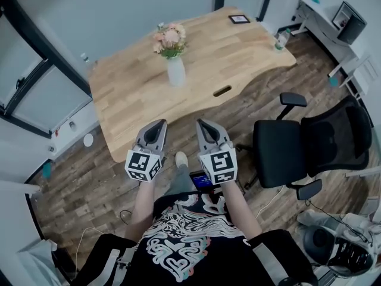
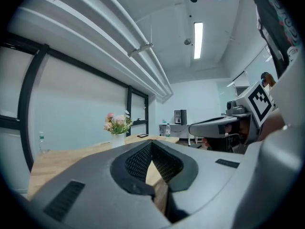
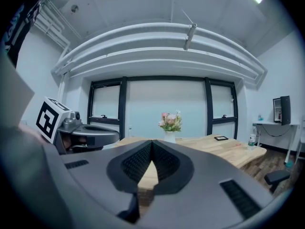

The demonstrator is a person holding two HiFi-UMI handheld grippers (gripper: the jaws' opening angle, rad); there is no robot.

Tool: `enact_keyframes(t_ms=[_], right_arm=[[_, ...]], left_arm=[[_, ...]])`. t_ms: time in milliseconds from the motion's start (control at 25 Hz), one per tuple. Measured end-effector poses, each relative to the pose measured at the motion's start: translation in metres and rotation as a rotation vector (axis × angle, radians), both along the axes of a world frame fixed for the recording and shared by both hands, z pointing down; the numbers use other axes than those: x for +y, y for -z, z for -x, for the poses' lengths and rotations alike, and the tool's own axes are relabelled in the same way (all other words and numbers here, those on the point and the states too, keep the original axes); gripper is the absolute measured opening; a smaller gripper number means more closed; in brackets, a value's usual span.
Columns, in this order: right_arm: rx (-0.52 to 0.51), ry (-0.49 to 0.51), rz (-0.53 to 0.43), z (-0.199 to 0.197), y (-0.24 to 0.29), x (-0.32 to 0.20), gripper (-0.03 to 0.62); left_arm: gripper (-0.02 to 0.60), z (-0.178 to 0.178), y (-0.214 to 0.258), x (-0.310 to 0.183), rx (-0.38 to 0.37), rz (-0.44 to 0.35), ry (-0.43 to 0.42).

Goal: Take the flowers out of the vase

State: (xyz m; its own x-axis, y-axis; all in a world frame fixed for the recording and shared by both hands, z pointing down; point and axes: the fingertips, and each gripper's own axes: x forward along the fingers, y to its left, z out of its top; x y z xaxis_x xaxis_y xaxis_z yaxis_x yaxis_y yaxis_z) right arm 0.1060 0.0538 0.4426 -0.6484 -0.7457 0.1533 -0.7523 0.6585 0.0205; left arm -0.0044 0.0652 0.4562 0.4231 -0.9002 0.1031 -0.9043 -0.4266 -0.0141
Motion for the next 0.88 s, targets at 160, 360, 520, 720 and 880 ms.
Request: enact_keyframes(t_ms=[160, 360, 520, 720, 880], right_arm=[[-0.011, -0.019, -0.028, 0.008, 0.01, -0.052, 0.005], [-0.02, -0.03, -0.03, 0.032, 0.017, -0.114, 0.005], [-0.017, -0.052, -0.022, 0.047, 0.019, -0.154, 0.005], [-0.002, -0.054, -0.007, 0.07, 0.014, -0.193, 0.005], [0.023, -0.043, -0.002, 0.086, 0.009, -0.21, 0.006]], left_arm=[[0.002, 0.02, 0.007, -0.055, -0.011, -0.013, 0.006], [0.002, 0.046, 0.012, -0.117, -0.018, -0.014, 0.014], [0.002, 0.071, 0.019, -0.155, 0.002, -0.02, 0.034], [0.002, 0.099, 0.019, -0.194, 0.03, -0.032, 0.03], [0.002, 0.102, 0.012, -0.212, 0.028, -0.022, -0.019]])
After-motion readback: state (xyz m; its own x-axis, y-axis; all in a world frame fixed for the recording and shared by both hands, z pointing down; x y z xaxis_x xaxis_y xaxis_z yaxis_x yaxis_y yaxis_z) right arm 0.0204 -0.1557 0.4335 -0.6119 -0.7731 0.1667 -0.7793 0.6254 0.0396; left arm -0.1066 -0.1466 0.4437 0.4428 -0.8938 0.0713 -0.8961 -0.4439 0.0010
